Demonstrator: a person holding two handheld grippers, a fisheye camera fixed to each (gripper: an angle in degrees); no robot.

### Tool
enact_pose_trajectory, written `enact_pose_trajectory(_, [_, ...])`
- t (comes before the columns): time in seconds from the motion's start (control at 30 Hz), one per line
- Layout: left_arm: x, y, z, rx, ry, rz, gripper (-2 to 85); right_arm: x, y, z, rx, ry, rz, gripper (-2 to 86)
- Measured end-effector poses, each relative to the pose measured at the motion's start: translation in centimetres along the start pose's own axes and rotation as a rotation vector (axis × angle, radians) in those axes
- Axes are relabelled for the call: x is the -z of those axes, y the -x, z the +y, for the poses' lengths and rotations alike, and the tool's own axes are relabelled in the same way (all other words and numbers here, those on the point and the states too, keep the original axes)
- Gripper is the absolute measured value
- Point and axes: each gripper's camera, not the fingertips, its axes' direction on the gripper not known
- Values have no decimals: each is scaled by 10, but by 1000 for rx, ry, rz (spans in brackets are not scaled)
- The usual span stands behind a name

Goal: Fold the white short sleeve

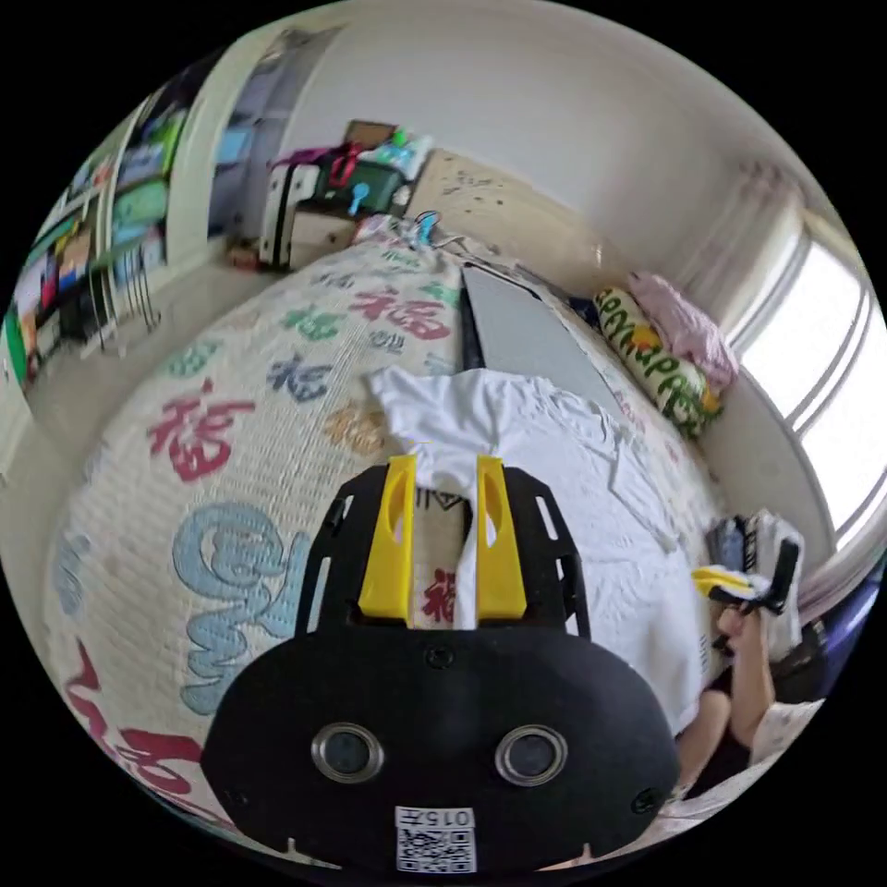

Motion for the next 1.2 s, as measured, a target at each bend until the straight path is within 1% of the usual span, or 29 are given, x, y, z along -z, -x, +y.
enact_pose_trajectory(0.03, [-9, 42, 29, 68, 9, 72, 98, -9, -2, -4, 6, -14, -25, 75])
enact_pose_trajectory(0.1, [-25, 87, 70, 122, 5, 155, 99, -26, -6, -17, 12, -29, -84, 75])
enact_pose_trajectory(0.17, [-41, 114, 107, 132, -10, 203, 100, -55, -5, -42, 29, -31, -158, 76])
enact_pose_trajectory(0.23, [-60, 140, 150, 136, -32, 242, 100, -83, 1, -62, 61, -23, -168, 78])
enact_pose_trajectory(0.3, [-71, 164, 171, 178, -47, 299, 99, -118, 6, -83, 95, 4, -150, 79])
enact_pose_trajectory(0.37, [-80, 184, 185, 206, -76, 348, 93, -172, 10, -112, 135, 41, -92, 82])
enact_pose_trajectory(0.43, [-101, 200, 201, 203, -25, 349, 67, -217, 8, -137, 143, 75, -84, 86])
enact_pose_trajectory(0.57, [-115, 228, 233, 232, -21, 404, 5, -326, -18, -193, 49, 136, -143, 96])
enact_pose_trajectory(0.6, [-120, 239, 243, 253, -17, 428, -1, -342, -24, -201, 29, 143, -149, 98])
enact_pose_trajectory(0.63, [-124, 250, 253, 278, -22, 450, -4, -375, -36, -216, -1, 161, -157, 100])
enact_pose_trajectory(0.67, [-125, 255, 258, 289, -27, 461, -5, -409, -50, -231, -25, 196, -140, 102])
enact_pose_trajectory(0.7, [-127, 263, 268, 308, -41, 480, -6, -425, -57, -237, -46, 212, -117, 103])
enact_pose_trajectory(0.77, [-129, 270, 278, 322, -49, 492, -8, -472, -78, -257, -82, 217, -47, 107])
enact_pose_trajectory(0.83, [-133, 270, 283, 315, -35, 484, -8, -501, -84, -268, -75, 216, -17, 113])
enact_pose_trajectory(0.9, [-136, 269, 285, 307, -24, 483, -8, -532, -86, -277, -47, 253, 42, 124])
enact_pose_trajectory(0.97, [-138, 268, 286, 311, -18, 484, -8, -572, -92, -287, -25, 318, 152, 130])
enact_pose_trajectory(1.0, [-139, 267, 286, 312, -16, 485, -9, -579, -96, -288, -28, 329, 168, 129])
enact_pose_trajectory(1.13, [-138, 258, 281, 309, -10, 482, -9, -594, -134, -289, -94, 303, 278, 51])
enact_pose_trajectory(1.2, [-135, 248, 273, 301, -9, 472, -9, -587, -156, -291, -119, 294, 233, 27])
